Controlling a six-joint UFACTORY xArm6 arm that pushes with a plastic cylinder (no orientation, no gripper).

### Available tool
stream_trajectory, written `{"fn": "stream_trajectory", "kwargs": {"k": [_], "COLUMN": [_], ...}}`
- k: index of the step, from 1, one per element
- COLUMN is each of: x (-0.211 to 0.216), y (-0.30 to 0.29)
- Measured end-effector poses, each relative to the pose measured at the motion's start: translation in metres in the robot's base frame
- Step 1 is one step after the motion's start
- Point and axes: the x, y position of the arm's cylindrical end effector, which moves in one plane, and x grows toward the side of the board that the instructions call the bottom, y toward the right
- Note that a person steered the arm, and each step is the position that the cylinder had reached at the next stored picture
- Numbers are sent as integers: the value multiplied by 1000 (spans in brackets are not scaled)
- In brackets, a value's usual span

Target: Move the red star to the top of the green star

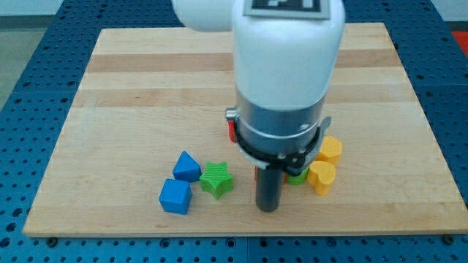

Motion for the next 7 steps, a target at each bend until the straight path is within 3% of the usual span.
{"fn": "stream_trajectory", "kwargs": {"k": [3,7], "x": [-12,-32], "y": [-19,24]}}
